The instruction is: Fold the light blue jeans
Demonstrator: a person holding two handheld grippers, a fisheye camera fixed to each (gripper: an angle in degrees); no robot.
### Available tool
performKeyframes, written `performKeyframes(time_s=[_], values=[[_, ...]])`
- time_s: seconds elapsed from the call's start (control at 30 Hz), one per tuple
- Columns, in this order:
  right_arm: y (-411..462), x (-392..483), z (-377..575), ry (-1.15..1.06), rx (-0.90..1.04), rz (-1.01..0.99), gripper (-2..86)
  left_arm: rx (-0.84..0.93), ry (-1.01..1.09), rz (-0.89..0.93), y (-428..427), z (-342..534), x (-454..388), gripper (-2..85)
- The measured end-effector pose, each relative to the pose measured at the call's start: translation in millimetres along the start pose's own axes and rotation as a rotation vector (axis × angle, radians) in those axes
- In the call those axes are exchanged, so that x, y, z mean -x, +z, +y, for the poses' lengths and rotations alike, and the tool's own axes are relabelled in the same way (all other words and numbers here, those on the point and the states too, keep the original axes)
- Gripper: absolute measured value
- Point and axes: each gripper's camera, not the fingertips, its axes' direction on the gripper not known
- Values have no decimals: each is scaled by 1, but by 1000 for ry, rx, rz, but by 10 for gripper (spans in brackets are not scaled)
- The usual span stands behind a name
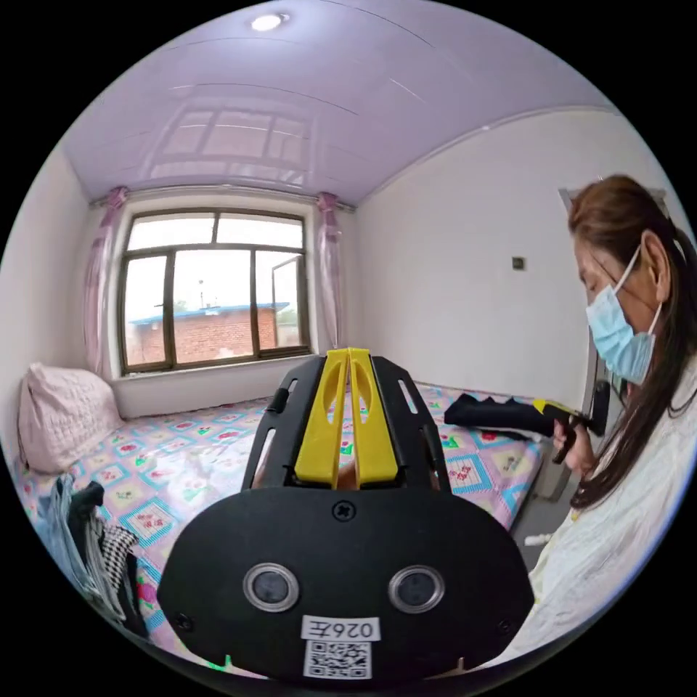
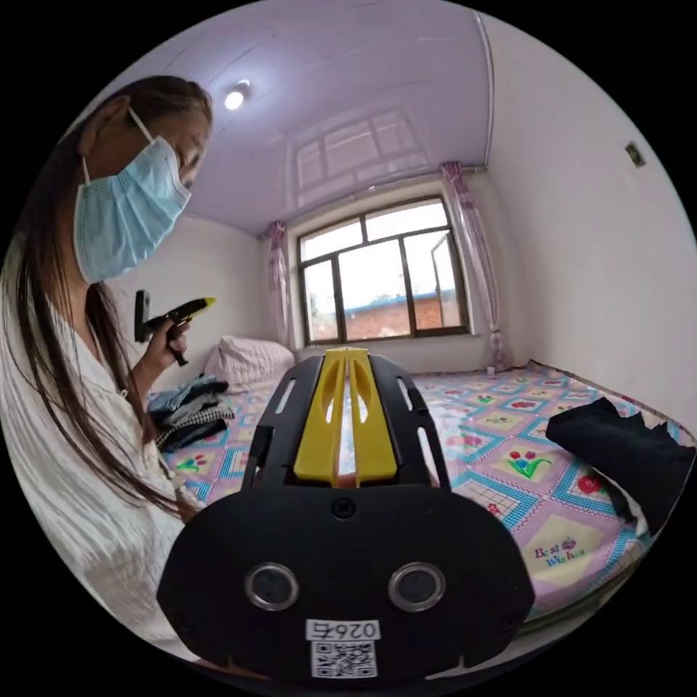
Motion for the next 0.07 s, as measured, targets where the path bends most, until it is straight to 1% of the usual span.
performKeyframes(time_s=[0.03,0.07], values=[[6,-1,-8,-33,75,61,-7,12,34,-11,2,1,-3,-10],[9,1,-11,-52,93,102,-8,26,102,-42,6,6,-8,-9]])
